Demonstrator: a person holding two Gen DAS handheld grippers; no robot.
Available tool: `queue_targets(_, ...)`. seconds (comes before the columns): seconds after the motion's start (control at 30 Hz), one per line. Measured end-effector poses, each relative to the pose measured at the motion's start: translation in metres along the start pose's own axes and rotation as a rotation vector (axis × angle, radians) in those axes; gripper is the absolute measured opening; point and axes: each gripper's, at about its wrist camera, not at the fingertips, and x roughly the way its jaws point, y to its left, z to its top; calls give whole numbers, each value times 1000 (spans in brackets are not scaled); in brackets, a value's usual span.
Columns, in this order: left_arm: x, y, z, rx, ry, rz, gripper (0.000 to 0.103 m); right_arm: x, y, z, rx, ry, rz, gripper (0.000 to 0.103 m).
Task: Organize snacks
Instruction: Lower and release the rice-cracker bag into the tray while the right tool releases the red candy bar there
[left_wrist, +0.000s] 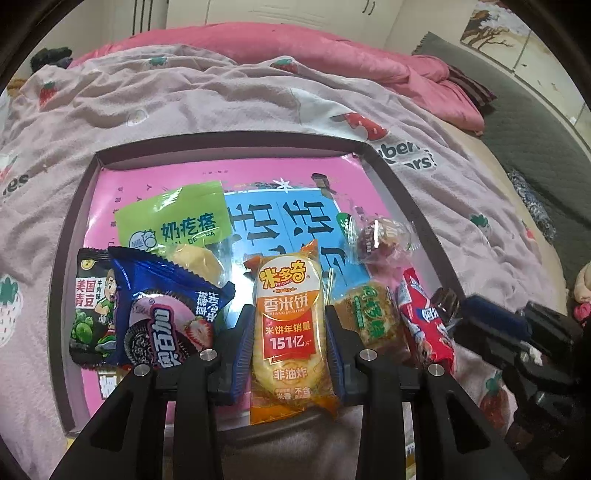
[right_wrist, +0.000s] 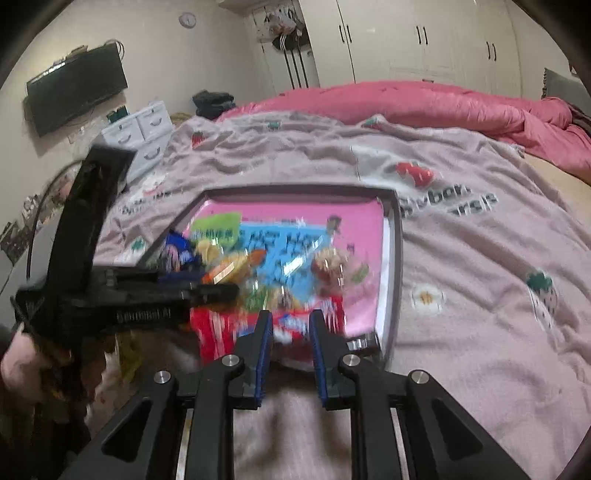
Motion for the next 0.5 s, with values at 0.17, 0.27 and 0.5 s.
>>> queue_targets(0.17, -5, 0, -1, 0, -3, 2, 37, 10, 13, -5, -67, 30, -6, 20)
queue_targets(0.27, -7, 0, -2, 7, -6, 9, 37, 21, 18, -2, -83, 38, -6, 20)
queue_targets(0.5, -7, 1, -3, 14, -5, 14, 37, 40, 27, 6, -107, 20, -13, 20)
